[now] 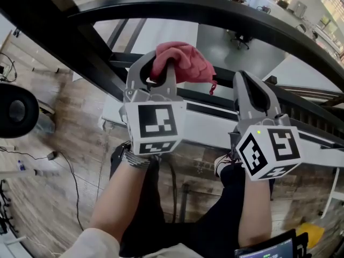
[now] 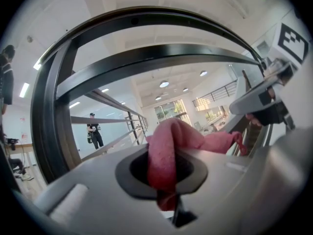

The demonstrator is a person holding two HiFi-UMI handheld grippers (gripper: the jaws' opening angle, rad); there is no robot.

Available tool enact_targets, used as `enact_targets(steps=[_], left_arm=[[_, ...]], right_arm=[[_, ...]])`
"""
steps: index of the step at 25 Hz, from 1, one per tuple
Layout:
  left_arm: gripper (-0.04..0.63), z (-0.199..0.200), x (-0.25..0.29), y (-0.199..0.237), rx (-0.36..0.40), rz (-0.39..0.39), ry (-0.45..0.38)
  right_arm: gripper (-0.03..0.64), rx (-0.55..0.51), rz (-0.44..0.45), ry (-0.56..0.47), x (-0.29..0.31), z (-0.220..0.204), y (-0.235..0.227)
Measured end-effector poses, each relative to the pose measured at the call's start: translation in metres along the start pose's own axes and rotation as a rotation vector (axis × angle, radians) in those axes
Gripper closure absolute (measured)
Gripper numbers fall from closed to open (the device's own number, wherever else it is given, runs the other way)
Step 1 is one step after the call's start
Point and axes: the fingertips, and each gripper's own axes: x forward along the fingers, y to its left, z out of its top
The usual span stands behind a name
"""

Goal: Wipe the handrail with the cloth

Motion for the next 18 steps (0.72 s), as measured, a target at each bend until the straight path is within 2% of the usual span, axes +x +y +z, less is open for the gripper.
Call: enact_targets(steps=[9,11,15,18], left_arm=[[0.566,-0.003,0.003,-0.009,-0.006,-0.004,0.006],[0.566,-0.004,0.003,-0.012,-0.016,-0.005,0.009],[0.566,0.009,0.004,-0.012,0.014,-0.009,-0.016],[0.566,0.008,0.004,-0.011,0.005,0.001,-0.016]], right_arm=[[0.615,0.018,-0.041,0.009,-0.005,-0.007,-0.015],[0.615,-0.006,-0.052,0.016,-0.006,-0.008,-0.018],[0.615,-0.105,-0.085,0.017,-0.007,-0.006,-0.023],[0.615,-0.071,-0.076,0.019,-0.002,-0.009,-0.021]])
